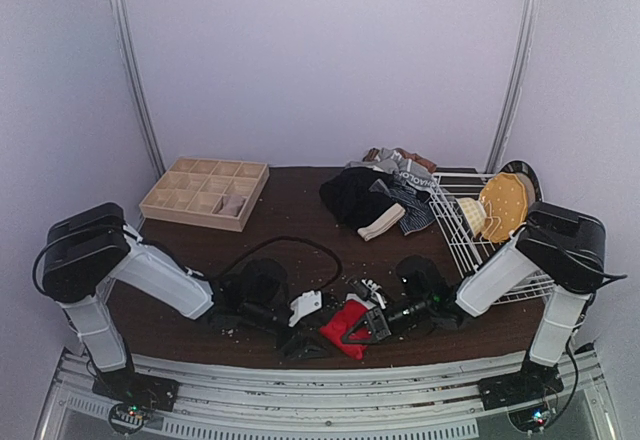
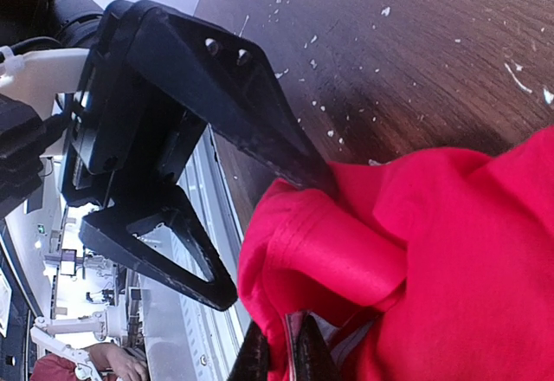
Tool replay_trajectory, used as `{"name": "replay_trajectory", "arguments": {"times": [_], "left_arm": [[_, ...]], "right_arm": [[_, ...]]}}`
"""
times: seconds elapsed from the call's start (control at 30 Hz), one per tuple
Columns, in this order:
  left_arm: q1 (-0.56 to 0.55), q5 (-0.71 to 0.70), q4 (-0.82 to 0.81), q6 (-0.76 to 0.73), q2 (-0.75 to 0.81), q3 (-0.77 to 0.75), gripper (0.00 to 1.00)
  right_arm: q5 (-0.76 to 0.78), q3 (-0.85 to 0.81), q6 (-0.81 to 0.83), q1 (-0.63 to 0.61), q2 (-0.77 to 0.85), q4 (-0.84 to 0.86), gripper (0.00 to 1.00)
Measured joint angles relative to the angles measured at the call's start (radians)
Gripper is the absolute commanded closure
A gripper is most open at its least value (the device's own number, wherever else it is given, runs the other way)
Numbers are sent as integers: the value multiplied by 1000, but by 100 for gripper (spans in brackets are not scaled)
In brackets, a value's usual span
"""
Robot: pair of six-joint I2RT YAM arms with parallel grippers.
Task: Roll the underwear
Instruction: Roll the underwear at the center of the board.
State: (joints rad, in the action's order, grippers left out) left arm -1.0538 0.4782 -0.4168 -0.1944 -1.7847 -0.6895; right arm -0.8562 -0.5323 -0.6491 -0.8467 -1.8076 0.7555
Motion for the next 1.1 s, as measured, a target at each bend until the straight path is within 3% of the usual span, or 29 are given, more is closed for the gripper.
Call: {"name": "replay_trajectory", "arguments": {"times": [0.13, 0.5, 0.53, 0.7, 0.77, 0.9, 1.1], "left_arm": [[5, 15, 0, -10, -27, -29, 40], [27, 85, 6, -31, -76, -78, 96], [27, 88, 6, -29, -76, -78, 100], [27, 89, -1, -3, -76, -78, 100], [26, 87, -9, 21, -75, -72, 100], [25, 83, -4, 78, -55, -41, 100], [20, 79, 112, 168, -8, -42, 100]], "right_arm": [[0, 3, -2, 0, 0, 3, 100], [5, -4, 32, 0, 23, -62, 100], [8, -8, 41, 0, 29, -83, 97], [64, -27, 77, -13, 96, -220, 69], [113, -35, 100, -32, 143, -298, 64], [208, -72, 148, -73, 225, -459, 57], [375, -116, 212, -151, 336, -600, 55]]}}
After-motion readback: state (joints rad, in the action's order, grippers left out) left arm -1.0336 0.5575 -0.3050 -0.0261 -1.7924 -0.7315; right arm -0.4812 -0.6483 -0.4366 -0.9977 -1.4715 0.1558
